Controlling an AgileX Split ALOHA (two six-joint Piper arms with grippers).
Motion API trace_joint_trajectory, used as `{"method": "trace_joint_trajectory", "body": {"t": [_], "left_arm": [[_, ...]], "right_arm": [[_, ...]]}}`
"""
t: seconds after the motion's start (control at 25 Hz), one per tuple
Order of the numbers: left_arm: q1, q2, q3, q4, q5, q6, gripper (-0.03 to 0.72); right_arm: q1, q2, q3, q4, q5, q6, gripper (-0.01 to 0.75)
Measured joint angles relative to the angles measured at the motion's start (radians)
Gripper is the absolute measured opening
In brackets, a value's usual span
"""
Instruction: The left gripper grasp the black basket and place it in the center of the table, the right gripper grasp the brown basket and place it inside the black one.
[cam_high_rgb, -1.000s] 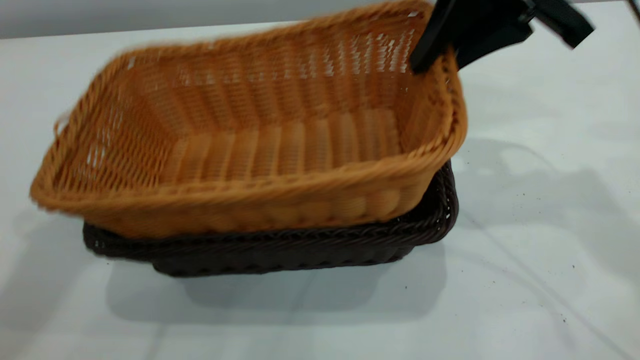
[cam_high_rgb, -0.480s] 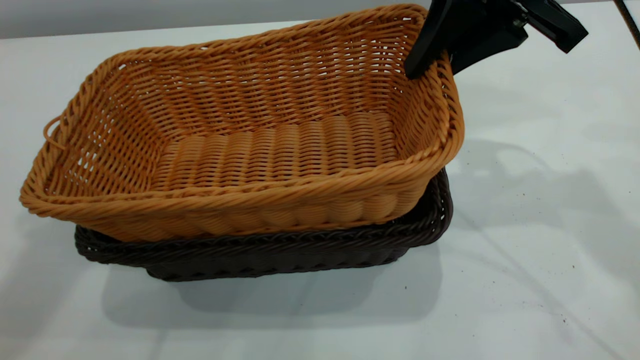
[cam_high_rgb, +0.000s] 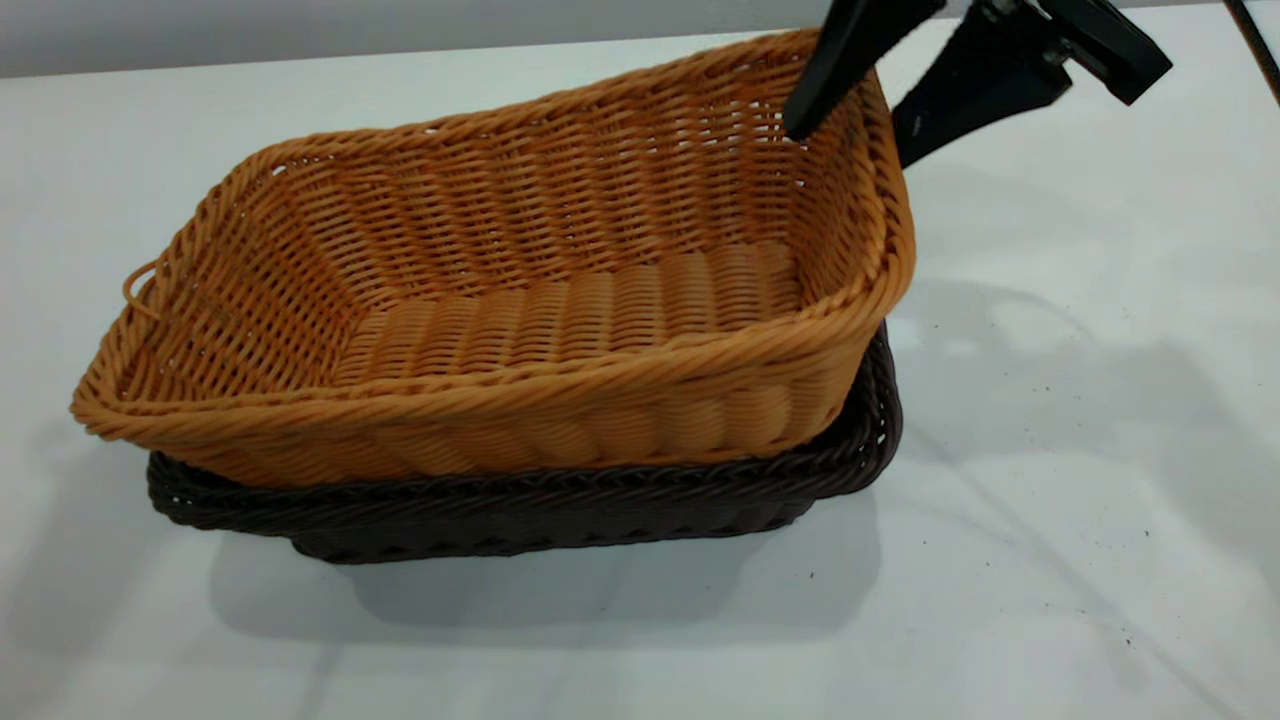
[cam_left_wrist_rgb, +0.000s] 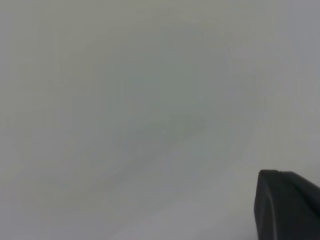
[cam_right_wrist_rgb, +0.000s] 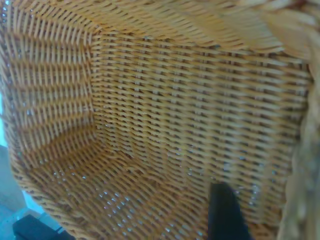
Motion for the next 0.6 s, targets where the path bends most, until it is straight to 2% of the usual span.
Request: {"method": "trace_joint_trajectory", "body": {"t": [0.12,0.24,0.4,0.6], "left_arm": [[0.0,0.0,0.0,0.0,0.006,-0.001,-0.001],[0.0,0.0,0.0,0.004,0.009,-0.001,-0.001],[0.0,-0.002,0.0,0.007,0.016,0.004,-0.001],[-0.001,-0.003,-0.044,0.007,0.126,0.022,-0.001]], "right_arm": [[-0.002,0.0,-0.004,-0.026,-0.004,0.0,0.496],[-0.015,0.0,-0.038,-0.099,0.015,0.009,0.551],[-0.049,0.0,-0.122,-0.176,0.081,0.046,0.559],[-0.073,0.0,-0.267,-0.283,0.181,0.112,0.538]]}}
